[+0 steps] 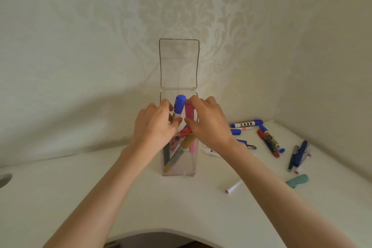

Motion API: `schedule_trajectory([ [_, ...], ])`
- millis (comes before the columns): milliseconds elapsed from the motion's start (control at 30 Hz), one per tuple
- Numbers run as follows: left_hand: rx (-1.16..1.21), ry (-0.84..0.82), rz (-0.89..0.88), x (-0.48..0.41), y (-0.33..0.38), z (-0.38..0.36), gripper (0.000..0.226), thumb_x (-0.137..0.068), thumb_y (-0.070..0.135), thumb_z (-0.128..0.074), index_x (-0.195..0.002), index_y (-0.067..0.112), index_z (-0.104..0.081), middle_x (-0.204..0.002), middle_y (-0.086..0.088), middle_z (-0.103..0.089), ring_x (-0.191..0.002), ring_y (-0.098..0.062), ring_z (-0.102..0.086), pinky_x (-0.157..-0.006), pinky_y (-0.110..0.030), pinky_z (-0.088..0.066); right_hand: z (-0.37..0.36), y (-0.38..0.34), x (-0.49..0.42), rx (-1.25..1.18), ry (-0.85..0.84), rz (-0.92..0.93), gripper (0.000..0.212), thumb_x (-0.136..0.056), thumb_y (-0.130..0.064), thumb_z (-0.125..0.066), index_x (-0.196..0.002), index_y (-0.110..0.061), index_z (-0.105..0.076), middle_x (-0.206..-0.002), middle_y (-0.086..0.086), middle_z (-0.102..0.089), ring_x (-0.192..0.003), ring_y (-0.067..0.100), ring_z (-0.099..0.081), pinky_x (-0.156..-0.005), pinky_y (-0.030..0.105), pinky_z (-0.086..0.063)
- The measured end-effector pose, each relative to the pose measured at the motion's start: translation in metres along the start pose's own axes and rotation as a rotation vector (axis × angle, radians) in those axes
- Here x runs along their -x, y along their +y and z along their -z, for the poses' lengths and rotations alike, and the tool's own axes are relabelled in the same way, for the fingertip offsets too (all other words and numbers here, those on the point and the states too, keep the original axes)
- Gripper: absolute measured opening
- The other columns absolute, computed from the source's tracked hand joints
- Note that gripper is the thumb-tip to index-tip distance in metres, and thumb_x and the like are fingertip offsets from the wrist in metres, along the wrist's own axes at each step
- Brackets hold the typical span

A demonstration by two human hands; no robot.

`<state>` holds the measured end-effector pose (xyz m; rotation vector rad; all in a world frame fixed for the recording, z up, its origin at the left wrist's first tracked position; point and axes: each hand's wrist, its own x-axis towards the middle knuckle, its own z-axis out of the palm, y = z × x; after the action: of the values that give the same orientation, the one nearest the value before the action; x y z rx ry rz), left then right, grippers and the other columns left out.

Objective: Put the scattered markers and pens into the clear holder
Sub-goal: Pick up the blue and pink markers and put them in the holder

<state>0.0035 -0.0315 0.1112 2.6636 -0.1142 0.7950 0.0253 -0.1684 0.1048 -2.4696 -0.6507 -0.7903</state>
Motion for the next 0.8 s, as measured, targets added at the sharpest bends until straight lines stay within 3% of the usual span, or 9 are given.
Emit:
schedule_trajectory([
  [33, -0.016, -0.036, 0.009, 0.001, -0.001, -0.001, 0.036, -0.088, 0.04, -0.053, -0.111, 0.012, -0.053, -0.097, -0.002, -0.07, -0.087, -0.025, -0.062, -0.073, -0.037, -0.05, -0.001, 0.002, 0.001, 0.039, 0.007, 0.016, 0.014, -0.088, -0.017, -0.054, -0.1, -0.011, -0.059, -0.093, 0.005, -0.067, -0.088, 0.021, -0.046, -0.075, 0.035, -0.043],
  [100, -0.046, -0.091, 0.023, 0.001, -0.001, -0.003, 0.041, -0.089, 0.042, -0.052, -0.118, 0.013, -0.052, -0.104, -0.002, -0.07, -0.09, -0.024, -0.065, -0.073, -0.034, -0.049, -0.002, 0.007, 0.002, 0.095, 0.007, 0.046, 0.022, -0.091, -0.02, -0.049, -0.086, -0.008, -0.067, -0.096, 0.005, -0.069, -0.089, 0.021, -0.046, -0.077, 0.034, -0.042],
  [267, -0.022, 0.029, -0.001, 0.004, 0.001, -0.001, 0.042, -0.089, 0.034, -0.056, -0.127, 0.017, -0.049, -0.123, 0.0, -0.062, -0.103, -0.022, -0.062, -0.077, -0.029, -0.047, 0.009, 0.019, 0.01, -0.111, -0.033, 0.008, 0.036, -0.094, -0.024, -0.039, -0.091, -0.01, -0.072, -0.124, -0.002, -0.061, -0.108, 0.013, -0.037, -0.09, 0.029, -0.036],
  [433, -0.022, -0.006, -0.046, -0.001, 0.0, -0.01, 0.034, -0.089, 0.03, -0.057, -0.122, 0.02, -0.055, -0.107, 0.001, -0.07, -0.089, -0.022, -0.064, -0.076, -0.034, -0.052, 0.013, 0.028, 0.021, -0.209, 0.023, -0.033, 0.031, -0.095, -0.019, -0.04, -0.098, -0.012, -0.07, -0.125, 0.001, -0.057, -0.113, 0.011, -0.035, -0.091, 0.024, -0.034],
  [567, -0.268, -0.079, -0.04, -0.005, 0.0, -0.015, 0.023, -0.092, 0.029, -0.051, -0.111, 0.017, -0.058, -0.094, -0.003, -0.07, -0.089, -0.025, -0.06, -0.075, -0.032, -0.033, 0.015, 0.042, 0.03, -0.26, 0.051, -0.117, 0.026, -0.096, -0.017, -0.042, -0.1, -0.014, -0.067, -0.124, 0.0, -0.055, -0.11, 0.006, -0.034, -0.086, 0.012, -0.03],
  [667, -0.341, -0.117, 0.019, -0.006, 0.003, -0.012, 0.018, -0.092, 0.025, -0.049, -0.102, 0.015, -0.061, -0.081, -0.002, -0.062, -0.078, -0.024, -0.053, -0.074, -0.033, -0.029, 0.019, 0.052, 0.038, -0.269, 0.047, -0.168, 0.025, -0.096, -0.017, -0.043, -0.101, -0.014, -0.067, -0.123, 0.0, -0.054, -0.111, 0.007, -0.036, -0.084, -0.001, -0.026],
  [800, -0.155, 0.035, -0.142, 0.001, -0.001, -0.01, 0.036, -0.092, 0.01, -0.045, -0.125, 0.023, -0.055, -0.11, 0.0, -0.069, -0.093, -0.024, -0.049, -0.076, -0.033, -0.029, 0.025, 0.057, 0.043, -0.257, 0.068, -0.163, 0.023, -0.096, -0.014, -0.044, -0.101, -0.013, -0.066, -0.118, -0.002, -0.053, -0.111, 0.009, -0.039, -0.083, -0.006, -0.023],
])
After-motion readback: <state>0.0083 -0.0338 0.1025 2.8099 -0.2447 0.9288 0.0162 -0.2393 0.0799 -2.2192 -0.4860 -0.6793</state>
